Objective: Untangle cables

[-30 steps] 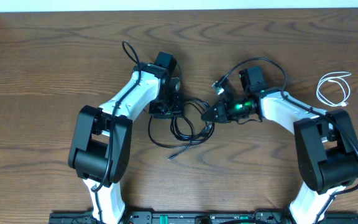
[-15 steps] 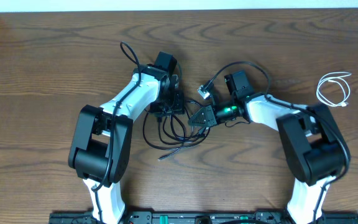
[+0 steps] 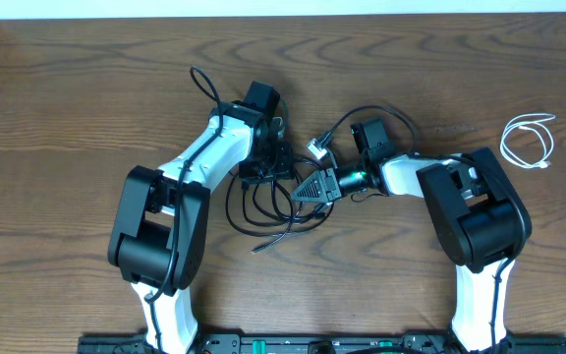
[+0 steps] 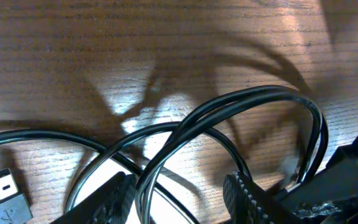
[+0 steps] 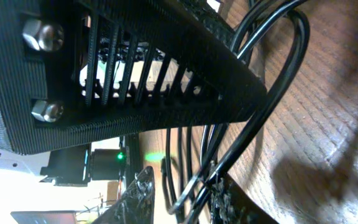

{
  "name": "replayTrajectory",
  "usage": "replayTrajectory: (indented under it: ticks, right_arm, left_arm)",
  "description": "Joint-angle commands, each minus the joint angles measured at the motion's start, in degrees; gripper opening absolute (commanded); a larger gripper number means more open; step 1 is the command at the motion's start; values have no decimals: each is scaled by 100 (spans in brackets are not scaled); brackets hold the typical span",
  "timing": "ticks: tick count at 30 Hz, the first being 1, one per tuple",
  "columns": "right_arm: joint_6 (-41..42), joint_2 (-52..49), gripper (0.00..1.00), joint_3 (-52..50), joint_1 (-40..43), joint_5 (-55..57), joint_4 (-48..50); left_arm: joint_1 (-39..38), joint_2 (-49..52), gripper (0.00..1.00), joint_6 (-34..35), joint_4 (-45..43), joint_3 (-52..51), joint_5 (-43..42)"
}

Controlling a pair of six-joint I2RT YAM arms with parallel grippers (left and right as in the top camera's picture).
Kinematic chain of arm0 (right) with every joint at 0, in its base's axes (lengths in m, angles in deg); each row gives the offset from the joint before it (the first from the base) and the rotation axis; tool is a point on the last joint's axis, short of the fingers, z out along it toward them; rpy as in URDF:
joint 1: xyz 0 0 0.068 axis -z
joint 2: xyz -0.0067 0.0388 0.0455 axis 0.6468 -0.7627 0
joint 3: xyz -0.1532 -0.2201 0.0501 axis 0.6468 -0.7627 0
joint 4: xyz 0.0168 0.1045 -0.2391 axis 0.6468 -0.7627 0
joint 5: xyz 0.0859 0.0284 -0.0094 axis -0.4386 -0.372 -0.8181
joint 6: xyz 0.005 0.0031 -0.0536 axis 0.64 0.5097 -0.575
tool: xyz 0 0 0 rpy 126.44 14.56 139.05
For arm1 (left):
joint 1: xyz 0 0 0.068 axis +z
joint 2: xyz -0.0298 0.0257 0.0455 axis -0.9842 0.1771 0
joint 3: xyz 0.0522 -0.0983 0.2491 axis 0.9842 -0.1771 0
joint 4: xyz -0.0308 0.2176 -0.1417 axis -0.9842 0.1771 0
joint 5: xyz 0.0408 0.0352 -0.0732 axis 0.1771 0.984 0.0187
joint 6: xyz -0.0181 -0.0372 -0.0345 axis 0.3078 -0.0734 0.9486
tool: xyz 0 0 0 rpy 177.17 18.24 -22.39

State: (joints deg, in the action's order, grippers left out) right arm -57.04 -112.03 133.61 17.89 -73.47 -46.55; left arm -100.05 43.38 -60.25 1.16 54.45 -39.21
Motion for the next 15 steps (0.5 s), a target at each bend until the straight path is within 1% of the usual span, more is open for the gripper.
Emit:
replayTrajectory:
  ticks: [1,3,6,7,9,10,13,15]
  right_arm:
    - [184,-20,29,-9,-20,90,35]
    - [339,-20,30,-9,-39,205,35]
    - [365,-20,28,-9,-105,297,39]
    - [365,-20,24,-9,-120,337,48]
    - [365,-20,5,-9,-131,407,101]
    - [367,-20,1,-9,-131,422,131]
    - [367,0,1,-7,-125,417,229]
    - [365,79,1,-7,-127,415,199]
  left_arm:
    - [31,22,51,22,35,-44,-59]
    - [31,22,51,24,39,-44,-59]
    - [31,22,51,24,52,-44,-61]
    - [31,22,51,24,59,-44,-61]
    - [31,22,51,22,87,-44,-61]
    - [31,22,51,17,109,-44,-61]
    - [76,-22,50,-68,205,-24,-133]
    - [142,-109,50,-284,321,26,-398]
